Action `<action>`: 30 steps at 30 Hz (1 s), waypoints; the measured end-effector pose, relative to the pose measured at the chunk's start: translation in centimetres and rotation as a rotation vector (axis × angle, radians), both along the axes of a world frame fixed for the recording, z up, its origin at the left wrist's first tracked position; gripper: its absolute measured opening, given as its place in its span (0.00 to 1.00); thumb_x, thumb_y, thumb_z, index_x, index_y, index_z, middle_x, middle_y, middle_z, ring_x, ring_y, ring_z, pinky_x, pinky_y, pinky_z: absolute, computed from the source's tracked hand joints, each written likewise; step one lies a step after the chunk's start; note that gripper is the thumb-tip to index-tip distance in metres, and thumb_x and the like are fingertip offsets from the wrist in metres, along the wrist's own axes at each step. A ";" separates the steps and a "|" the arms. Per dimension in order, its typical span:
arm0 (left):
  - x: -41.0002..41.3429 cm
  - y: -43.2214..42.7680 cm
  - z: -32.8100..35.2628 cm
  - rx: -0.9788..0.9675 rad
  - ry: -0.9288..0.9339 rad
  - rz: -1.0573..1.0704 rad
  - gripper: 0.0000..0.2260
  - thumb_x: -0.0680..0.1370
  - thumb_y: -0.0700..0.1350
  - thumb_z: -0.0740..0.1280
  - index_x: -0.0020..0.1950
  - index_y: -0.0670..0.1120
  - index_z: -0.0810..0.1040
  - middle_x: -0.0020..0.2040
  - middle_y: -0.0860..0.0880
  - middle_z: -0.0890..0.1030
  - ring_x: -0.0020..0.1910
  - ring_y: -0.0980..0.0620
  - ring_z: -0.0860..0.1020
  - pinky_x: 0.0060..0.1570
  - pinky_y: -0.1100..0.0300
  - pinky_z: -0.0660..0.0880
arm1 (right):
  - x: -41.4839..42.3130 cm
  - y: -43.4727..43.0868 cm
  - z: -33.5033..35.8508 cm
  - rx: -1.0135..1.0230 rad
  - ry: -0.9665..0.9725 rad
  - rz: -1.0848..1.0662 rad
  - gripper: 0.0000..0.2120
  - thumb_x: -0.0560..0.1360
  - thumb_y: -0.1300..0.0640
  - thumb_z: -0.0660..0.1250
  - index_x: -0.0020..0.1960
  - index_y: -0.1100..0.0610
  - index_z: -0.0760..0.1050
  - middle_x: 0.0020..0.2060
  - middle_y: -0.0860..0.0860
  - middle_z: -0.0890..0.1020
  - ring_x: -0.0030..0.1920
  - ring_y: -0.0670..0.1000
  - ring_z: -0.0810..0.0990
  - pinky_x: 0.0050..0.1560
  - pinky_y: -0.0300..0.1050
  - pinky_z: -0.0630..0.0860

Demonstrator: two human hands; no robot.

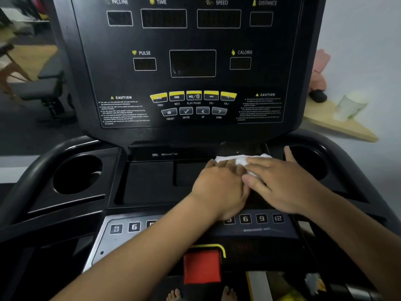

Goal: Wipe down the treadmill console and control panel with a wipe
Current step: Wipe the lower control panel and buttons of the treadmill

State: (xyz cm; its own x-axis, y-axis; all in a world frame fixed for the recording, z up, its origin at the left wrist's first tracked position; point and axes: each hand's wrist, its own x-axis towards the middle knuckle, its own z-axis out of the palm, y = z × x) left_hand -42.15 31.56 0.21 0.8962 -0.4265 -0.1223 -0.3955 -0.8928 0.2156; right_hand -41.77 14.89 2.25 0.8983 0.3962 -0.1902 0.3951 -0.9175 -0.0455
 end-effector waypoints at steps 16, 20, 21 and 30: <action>-1.5 1.3 0.4 0.058 0.061 -0.155 0.25 0.83 0.58 0.46 0.75 0.49 0.67 0.78 0.45 0.64 0.76 0.47 0.62 0.78 0.46 0.48 | -1.9 -1.1 0.3 0.025 0.052 0.026 0.57 0.61 0.24 0.19 0.74 0.45 0.65 0.76 0.42 0.63 0.76 0.38 0.54 0.76 0.58 0.39; -4.1 3.6 0.8 -0.017 0.049 -0.187 0.27 0.80 0.61 0.44 0.70 0.52 0.71 0.70 0.50 0.75 0.69 0.50 0.72 0.77 0.48 0.52 | -5.1 -1.1 0.7 0.025 0.105 0.073 0.52 0.65 0.24 0.22 0.76 0.44 0.61 0.75 0.39 0.62 0.75 0.36 0.54 0.77 0.50 0.36; -3.6 3.6 0.6 -0.012 0.054 -0.195 0.28 0.79 0.61 0.43 0.71 0.53 0.70 0.71 0.50 0.74 0.70 0.51 0.71 0.77 0.47 0.51 | -4.8 -0.8 0.6 0.044 0.122 0.059 0.51 0.65 0.24 0.23 0.76 0.44 0.61 0.75 0.39 0.62 0.75 0.36 0.54 0.76 0.50 0.36; -3.3 3.1 0.8 0.027 0.059 -0.154 0.26 0.83 0.59 0.46 0.72 0.48 0.71 0.76 0.45 0.67 0.73 0.47 0.68 0.78 0.47 0.50 | -4.1 -0.1 0.6 0.013 0.134 0.022 0.56 0.60 0.24 0.19 0.77 0.44 0.59 0.77 0.40 0.56 0.77 0.38 0.48 0.76 0.56 0.37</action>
State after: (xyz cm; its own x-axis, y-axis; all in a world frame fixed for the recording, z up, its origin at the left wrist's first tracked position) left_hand -45.43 34.70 0.98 0.8115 -0.5539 -0.1862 -0.5153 -0.8285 0.2193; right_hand -45.86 14.75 2.82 0.8562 0.4189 -0.3024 0.4048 -0.9076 -0.1111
